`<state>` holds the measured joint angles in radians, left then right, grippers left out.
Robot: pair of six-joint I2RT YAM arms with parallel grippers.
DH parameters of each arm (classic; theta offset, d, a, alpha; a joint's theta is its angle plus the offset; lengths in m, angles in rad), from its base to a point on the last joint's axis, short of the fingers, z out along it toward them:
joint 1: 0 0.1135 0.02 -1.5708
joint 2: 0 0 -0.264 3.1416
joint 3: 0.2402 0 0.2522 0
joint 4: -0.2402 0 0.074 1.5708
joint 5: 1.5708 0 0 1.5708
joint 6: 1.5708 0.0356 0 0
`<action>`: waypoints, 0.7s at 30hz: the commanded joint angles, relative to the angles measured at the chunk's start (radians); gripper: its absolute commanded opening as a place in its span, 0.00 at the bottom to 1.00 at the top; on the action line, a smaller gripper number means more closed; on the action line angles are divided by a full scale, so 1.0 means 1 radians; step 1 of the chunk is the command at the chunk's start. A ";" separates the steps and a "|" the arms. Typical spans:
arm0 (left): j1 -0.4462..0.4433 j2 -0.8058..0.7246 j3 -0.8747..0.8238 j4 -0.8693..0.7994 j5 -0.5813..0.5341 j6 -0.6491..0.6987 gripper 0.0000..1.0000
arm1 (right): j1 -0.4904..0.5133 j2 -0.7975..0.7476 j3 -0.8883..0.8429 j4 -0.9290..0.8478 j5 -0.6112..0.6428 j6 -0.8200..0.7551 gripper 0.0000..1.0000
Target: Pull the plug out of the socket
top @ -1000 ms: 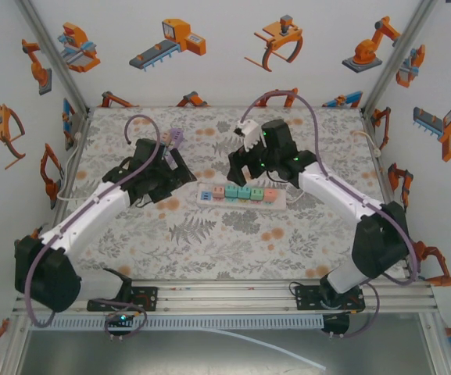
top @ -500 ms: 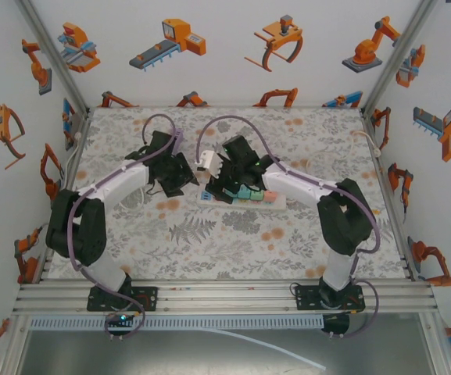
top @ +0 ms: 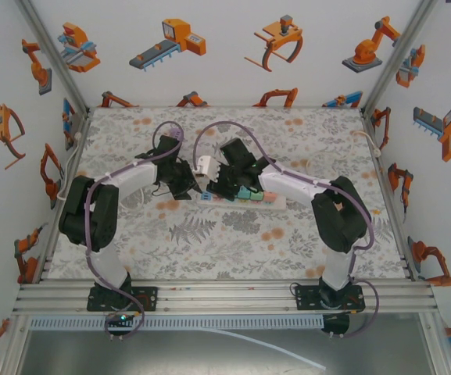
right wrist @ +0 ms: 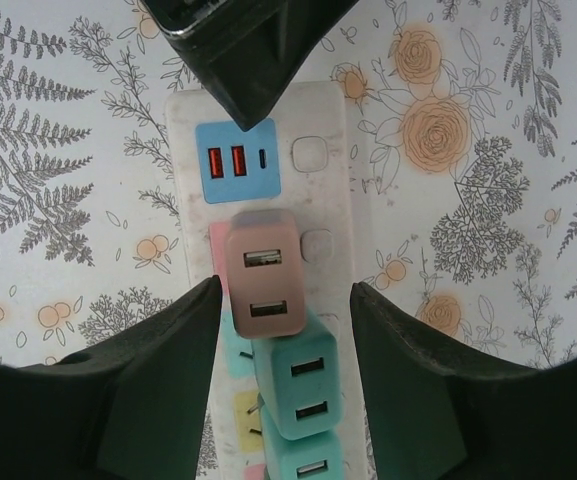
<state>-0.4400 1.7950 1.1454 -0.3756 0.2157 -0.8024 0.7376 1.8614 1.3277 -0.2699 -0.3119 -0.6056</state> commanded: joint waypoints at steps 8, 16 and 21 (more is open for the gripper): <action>-0.017 0.039 -0.017 0.006 0.016 -0.011 0.41 | 0.026 0.059 0.001 0.050 0.002 -0.022 0.44; -0.023 0.040 -0.063 0.000 -0.022 -0.039 0.40 | 0.028 0.025 0.003 0.048 -0.038 -0.018 0.32; -0.048 0.029 -0.105 0.011 -0.085 -0.082 0.38 | 0.052 0.015 0.004 0.069 -0.050 0.033 0.28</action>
<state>-0.4606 1.8042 1.1034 -0.3084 0.2218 -0.8551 0.7555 1.9144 1.3281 -0.2382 -0.3119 -0.6159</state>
